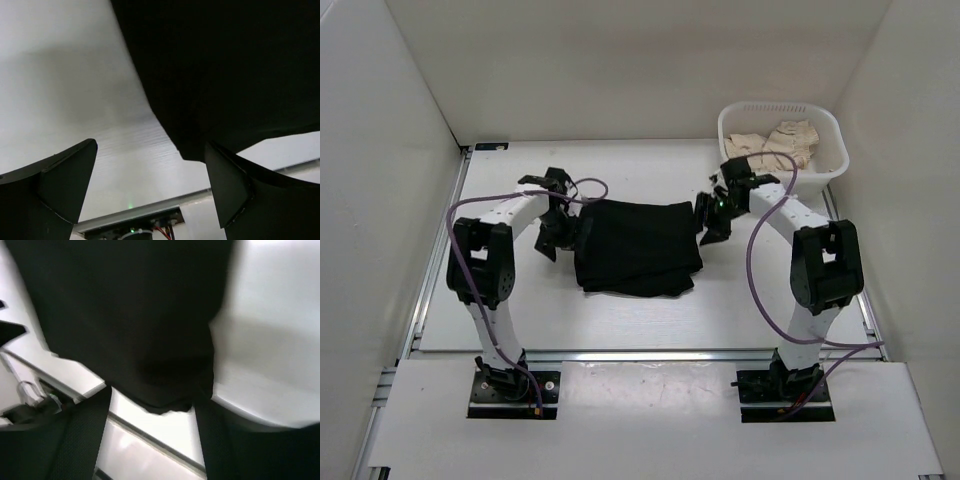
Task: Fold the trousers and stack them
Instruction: Fold the trousers
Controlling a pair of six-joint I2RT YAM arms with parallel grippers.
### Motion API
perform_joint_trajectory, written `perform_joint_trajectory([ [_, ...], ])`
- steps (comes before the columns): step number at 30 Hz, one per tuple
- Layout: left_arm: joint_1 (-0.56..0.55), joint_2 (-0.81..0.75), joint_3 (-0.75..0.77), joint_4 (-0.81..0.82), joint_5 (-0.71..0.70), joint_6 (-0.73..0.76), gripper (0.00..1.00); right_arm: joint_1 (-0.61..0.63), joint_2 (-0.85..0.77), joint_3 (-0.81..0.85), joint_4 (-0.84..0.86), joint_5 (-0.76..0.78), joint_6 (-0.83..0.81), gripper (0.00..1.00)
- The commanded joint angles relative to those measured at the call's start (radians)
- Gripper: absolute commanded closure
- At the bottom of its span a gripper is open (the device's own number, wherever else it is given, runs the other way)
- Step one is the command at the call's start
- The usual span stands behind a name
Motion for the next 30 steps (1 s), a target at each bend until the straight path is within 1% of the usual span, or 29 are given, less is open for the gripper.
perform_joint_trajectory([
  [1,0.003,0.021,-0.059,0.025,0.099,0.004,0.0,0.017,-0.058,-0.161,0.043,0.065,0.081,0.48],
  [2,-0.008,0.031,-0.059,0.039,0.099,0.004,0.0,0.017,-0.058,-0.189,0.063,0.065,0.09,0.63],
  [3,-0.008,0.054,-0.059,0.05,0.099,0.004,0.0,0.017,-0.047,-0.211,0.078,0.053,0.09,0.85],
  [5,-0.017,0.081,-0.059,0.061,0.09,0.004,0.02,0.017,-0.002,-0.249,0.115,0.028,0.101,1.0],
  [8,-0.017,0.112,-0.081,0.079,0.104,0.004,0.11,0.007,0.023,-0.32,0.199,-0.004,0.122,1.0],
  [9,-0.027,0.123,-0.09,0.079,0.113,0.004,0.2,-0.005,0.014,-0.337,0.2,-0.004,0.131,1.0],
  [10,-0.027,0.123,-0.099,0.079,0.113,0.004,0.23,-0.006,0.014,-0.357,0.217,-0.004,0.132,1.0],
  [11,-0.027,0.123,-0.122,0.09,0.113,0.004,0.25,-0.016,0.002,-0.395,0.227,-0.004,0.132,1.0],
  [13,-0.027,0.123,-0.131,0.101,0.113,0.004,0.25,-0.016,0.002,-0.421,0.227,0.022,0.112,1.0],
  [15,-0.027,0.123,-0.157,0.101,0.122,0.004,0.26,-0.016,-0.007,-0.43,0.204,0.058,0.092,1.0],
  [16,-0.027,0.123,-0.157,0.101,0.122,0.004,0.29,-0.016,-0.016,-0.441,0.195,0.071,0.072,1.0],
  [18,-0.027,0.114,-0.157,0.101,0.122,0.004,0.31,-0.025,-0.036,-0.441,0.156,0.094,0.05,1.0],
  [19,-0.027,0.114,-0.157,0.101,0.122,0.004,0.31,-0.025,-0.073,-0.428,0.139,0.123,0.04,0.89],
  [21,-0.027,0.092,-0.167,0.101,0.122,0.004,0.28,-0.025,-0.127,-0.388,0.082,0.169,0.009,0.76],
  [22,-0.027,0.08,-0.167,0.101,0.122,0.004,0.28,-0.025,-0.185,-0.369,0.065,0.198,0.009,0.66],
  [23,-0.027,0.08,-0.167,0.101,0.122,0.004,0.28,-0.006,-0.211,-0.349,0.051,0.229,0.009,0.4],
  [24,-0.027,0.069,-0.167,0.101,0.131,0.004,0.28,0.007,-0.237,-0.316,0.037,0.274,0.009,0.3],
  [25,-0.027,0.069,-0.167,0.101,0.131,0.004,0.28,0.022,-0.272,-0.302,0.022,0.29,0.009,0.25],
  [26,-0.027,0.069,-0.167,0.101,0.131,0.004,0.28,0.052,-0.282,-0.289,0.022,0.29,0.019,0.23],
  [28,-0.027,0.069,-0.167,0.101,0.131,0.004,0.28,0.086,-0.282,-0.28,0.004,0.302,0.042,0.23],
  [29,-0.027,0.069,-0.167,0.101,0.131,0.004,0.29,0.123,-0.227,-0.268,-0.01,0.324,0.105,0.28],
  [30,-0.027,0.069,-0.167,0.101,0.131,0.004,0.29,0.123,-0.227,-0.268,-0.01,0.324,0.105,0.28],
])
